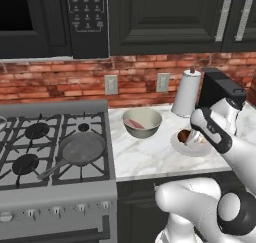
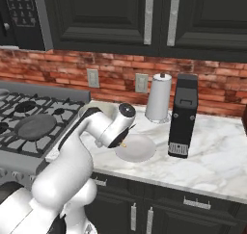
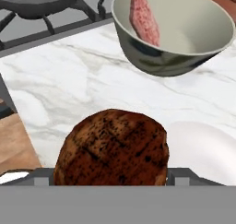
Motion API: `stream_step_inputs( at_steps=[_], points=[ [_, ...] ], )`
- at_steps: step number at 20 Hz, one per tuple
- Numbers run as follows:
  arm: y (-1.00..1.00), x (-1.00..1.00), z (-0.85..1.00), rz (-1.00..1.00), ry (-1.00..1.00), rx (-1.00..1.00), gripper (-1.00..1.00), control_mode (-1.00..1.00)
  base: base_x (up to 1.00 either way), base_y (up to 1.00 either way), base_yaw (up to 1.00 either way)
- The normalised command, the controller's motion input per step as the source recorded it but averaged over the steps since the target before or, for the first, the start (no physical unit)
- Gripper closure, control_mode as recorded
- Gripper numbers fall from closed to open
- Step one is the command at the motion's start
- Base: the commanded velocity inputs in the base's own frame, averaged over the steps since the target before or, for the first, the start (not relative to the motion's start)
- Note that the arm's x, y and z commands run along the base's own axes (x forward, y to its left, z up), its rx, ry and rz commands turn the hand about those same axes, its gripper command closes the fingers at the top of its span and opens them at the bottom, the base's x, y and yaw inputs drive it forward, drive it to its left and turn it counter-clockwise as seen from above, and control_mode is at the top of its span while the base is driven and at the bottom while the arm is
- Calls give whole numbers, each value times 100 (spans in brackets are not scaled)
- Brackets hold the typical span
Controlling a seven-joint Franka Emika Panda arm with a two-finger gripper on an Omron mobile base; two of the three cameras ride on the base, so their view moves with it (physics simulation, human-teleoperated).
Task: Place one of the steaks on the plate and the other in the bowl. Then place the bowl in the fridge.
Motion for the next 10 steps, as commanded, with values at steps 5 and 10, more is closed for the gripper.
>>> stream_step_inputs(
  at_steps=[5, 10],
  points=[
    [-19, 42, -16, -6, 0, 0, 100, -100, 0, 0, 0],
    [-32, 27, -17, -9, 0, -1, 100, -100, 0, 0, 0]
  ],
)
